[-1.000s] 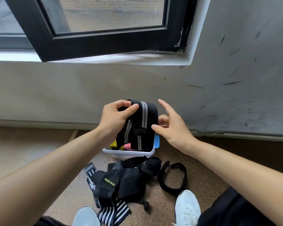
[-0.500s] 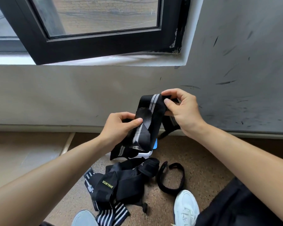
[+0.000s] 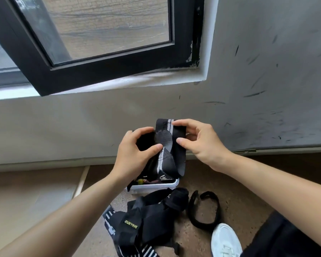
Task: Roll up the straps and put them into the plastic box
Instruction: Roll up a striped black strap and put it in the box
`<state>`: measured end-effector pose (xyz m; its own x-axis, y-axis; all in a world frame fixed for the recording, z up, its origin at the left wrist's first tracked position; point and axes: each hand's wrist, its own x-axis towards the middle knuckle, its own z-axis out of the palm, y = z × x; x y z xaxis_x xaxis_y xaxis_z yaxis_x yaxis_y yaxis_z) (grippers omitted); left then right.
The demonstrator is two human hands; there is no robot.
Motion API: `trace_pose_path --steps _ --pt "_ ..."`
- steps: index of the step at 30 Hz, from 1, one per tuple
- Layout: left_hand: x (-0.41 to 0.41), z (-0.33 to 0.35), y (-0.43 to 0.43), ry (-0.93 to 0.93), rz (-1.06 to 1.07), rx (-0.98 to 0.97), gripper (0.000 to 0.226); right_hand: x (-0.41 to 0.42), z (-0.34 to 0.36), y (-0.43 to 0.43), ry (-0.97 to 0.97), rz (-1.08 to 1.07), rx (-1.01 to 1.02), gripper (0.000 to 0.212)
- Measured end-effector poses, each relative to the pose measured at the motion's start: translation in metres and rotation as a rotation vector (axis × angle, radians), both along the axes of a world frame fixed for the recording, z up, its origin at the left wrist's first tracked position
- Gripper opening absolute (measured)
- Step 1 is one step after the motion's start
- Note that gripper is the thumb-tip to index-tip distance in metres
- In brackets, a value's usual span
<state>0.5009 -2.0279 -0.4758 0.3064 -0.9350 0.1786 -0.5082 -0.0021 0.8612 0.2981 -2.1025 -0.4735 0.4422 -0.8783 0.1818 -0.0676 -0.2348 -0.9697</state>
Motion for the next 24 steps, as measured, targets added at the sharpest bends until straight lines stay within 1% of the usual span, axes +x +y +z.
trace_pose_path --steps 1,2,5,7,9,11,12,14,16,17,19,21,22,23,24 --pt "0.0 0.002 0.002 -0.068 -0.017 -0.033 0.049 0.0 0.001 0.001 0.001 0.014 0.002 0.041" --pt "-0.001 0.003 0.003 -0.096 -0.037 -0.059 0.05 0.001 0.001 0.002 -0.005 0.028 0.014 0.041" --pt "-0.003 0.005 0.004 -0.089 -0.066 -0.083 0.048 0.001 0.001 0.002 -0.026 0.052 0.05 0.04" --pt "-0.004 0.005 0.004 -0.079 -0.044 -0.097 0.039 0.001 0.001 0.003 -0.032 0.056 0.053 0.04" --pt "-0.003 0.006 0.002 -0.033 -0.002 -0.122 0.022 0.001 0.002 0.004 -0.025 0.05 0.039 0.04" --pt "-0.002 0.007 0.001 -0.001 0.02 -0.128 0.01 0.001 0.002 0.003 0.0 0.008 0.016 0.039" --pt "-0.001 0.007 0.0 0.013 0.029 -0.119 0.007 0.0 0.002 0.001 0.02 -0.029 0.009 0.039" --pt "0.002 0.005 -0.002 0.09 0.061 -0.092 0.008 -0.003 0.001 -0.004 0.109 -0.14 0.001 0.038" --pt "0.006 0.005 -0.003 0.221 0.119 -0.073 0.006 -0.01 0.001 -0.011 0.294 -0.262 -0.002 0.036" --pt "0.009 0.006 -0.003 0.268 0.144 -0.067 0.006 -0.014 0.002 -0.014 0.41 -0.284 0.014 0.034" --pt "0.014 0.008 -0.003 0.279 0.154 -0.061 0.011 -0.023 0.007 -0.016 0.637 -0.215 0.063 0.028" --pt "0.015 0.012 -0.002 0.266 0.128 -0.055 0.01 -0.026 0.013 -0.015 0.795 -0.116 0.068 0.016" --pt "0.013 0.013 -0.002 0.256 0.109 -0.052 0.007 -0.025 0.013 -0.015 0.803 -0.099 0.048 0.011" --pt "0.011 0.015 -0.002 0.234 0.089 -0.05 0.007 -0.023 0.014 -0.014 0.752 -0.091 0.014 0.016" --pt "0.009 0.015 -0.001 0.203 0.068 -0.045 0.007 -0.019 0.014 -0.013 0.635 -0.066 0.009 0.024"
